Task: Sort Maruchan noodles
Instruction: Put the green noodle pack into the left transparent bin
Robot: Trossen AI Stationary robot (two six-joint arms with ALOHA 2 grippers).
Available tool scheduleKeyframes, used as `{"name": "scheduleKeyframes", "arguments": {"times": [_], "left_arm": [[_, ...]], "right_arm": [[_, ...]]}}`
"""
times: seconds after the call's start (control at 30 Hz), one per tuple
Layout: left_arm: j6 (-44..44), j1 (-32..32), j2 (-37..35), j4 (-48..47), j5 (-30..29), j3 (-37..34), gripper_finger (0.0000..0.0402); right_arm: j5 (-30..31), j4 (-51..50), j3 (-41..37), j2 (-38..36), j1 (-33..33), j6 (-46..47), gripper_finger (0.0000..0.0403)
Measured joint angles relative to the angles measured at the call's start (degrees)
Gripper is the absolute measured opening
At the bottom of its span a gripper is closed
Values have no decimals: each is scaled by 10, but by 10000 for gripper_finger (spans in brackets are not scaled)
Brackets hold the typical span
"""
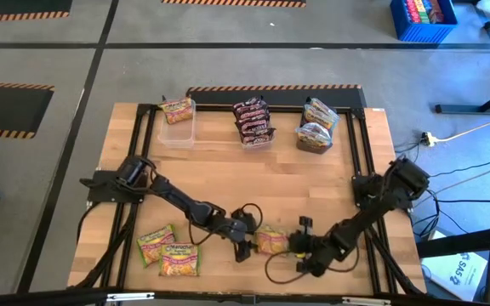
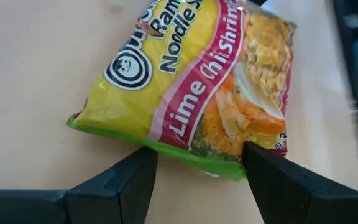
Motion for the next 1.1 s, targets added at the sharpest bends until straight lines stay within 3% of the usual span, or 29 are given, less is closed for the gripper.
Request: {"name": "scheduleKeyframes", "arguments": {"times": [0.17, 0.4, 0.67, 0.83, 1.1], "left_arm": [[20, -2, -48, -110, -57, 0, 231], [16, -33, -112, -236, -150, -1, 231], [5, -63, -149, -247, -223, -1, 231], [2, -74, -140, -211, -241, -1, 231], [19, -72, -81, -91, -234, -1, 231]], "right_arm": [[9, -23, -2, -15, -26, -40, 92], [-9, -93, -2, -57, -30, -27, 92], [0, -91, -1, -83, -30, 5, 101], [4, -73, -1, -83, -30, 12, 170], [71, -65, -1, -83, -29, 75, 306]]}}
